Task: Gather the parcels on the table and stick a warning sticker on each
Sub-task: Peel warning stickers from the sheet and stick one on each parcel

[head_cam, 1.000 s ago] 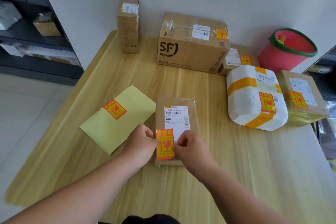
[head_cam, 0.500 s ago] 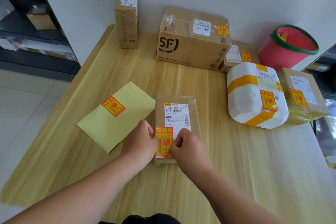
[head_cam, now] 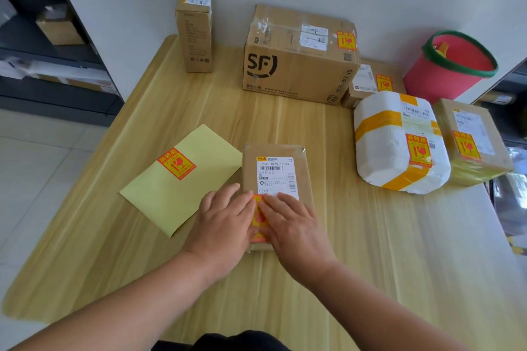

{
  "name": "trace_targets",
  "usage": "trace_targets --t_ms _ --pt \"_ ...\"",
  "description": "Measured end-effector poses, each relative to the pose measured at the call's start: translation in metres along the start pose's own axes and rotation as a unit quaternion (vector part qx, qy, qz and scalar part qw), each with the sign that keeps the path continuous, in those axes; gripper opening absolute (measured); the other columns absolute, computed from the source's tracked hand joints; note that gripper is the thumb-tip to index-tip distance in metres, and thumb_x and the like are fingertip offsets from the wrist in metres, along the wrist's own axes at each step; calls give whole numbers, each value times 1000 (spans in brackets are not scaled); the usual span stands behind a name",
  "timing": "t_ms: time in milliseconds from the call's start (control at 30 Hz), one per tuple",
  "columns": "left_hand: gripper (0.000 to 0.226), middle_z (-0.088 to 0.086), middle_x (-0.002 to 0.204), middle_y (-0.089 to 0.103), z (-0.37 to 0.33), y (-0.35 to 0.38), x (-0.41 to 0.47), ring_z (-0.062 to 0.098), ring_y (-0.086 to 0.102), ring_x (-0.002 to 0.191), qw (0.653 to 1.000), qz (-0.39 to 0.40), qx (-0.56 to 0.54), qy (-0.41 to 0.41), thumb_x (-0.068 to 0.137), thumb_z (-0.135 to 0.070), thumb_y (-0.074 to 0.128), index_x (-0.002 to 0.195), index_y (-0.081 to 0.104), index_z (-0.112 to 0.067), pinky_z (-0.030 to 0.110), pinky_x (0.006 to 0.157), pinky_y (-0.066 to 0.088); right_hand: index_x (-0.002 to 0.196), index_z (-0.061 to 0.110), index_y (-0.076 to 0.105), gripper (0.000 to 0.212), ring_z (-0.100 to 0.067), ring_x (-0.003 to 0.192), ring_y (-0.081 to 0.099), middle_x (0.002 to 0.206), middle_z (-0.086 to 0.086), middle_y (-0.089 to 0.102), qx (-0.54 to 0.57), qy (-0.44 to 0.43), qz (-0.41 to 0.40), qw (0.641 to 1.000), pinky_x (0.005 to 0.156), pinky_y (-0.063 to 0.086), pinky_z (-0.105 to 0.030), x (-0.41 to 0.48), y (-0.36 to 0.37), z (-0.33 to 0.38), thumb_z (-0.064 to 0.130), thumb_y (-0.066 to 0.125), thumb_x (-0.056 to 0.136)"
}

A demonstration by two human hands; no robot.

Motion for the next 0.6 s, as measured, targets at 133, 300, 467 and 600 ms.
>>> trace_targets --t_ms 133,300,467,600 --pt "57 0 140 52 4 19 -16 26 43 128 997 72 26 -11 87 -43 34 129 59 -13 43 97 28 130 18 59 51 -23 129 50 137 3 56 -46 -9 13 999 104 41 -37 -9 10 -4 45 36 94" --pt "61 2 149 41 5 28 -23 27 29 138 995 92 36 -30 95 -47 24 140 45 -12 47 103 23 139 15 50 62 -28 136 41 145 -1 48 -81 3 35 996 109 23 -38 -17 11 -4 49 14 102" --pt "61 4 150 39 1 27 -23 27 27 140 995 90 46 -24 91 -44 31 140 45 -9 51 105 22 142 17 45 61 -28 139 36 148 -1 44 -91 17 58 994 110 21 -40 -19 15 -5 49 13 101" --pt "61 5 151 38 -3 29 -24 29 30 141 994 91 54 -29 91 -42 30 141 42 -9 53 106 21 142 19 45 56 -31 139 36 148 1 44 -102 15 54 993 108 22 -43 -21 20 1 47 20 100"
Point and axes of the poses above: each hand's wrist, its own x-axis towards the middle knuckle, its own y-axis out of the palm, z = x × y, the point moved 7 cm from there along x, towards the middle knuckle
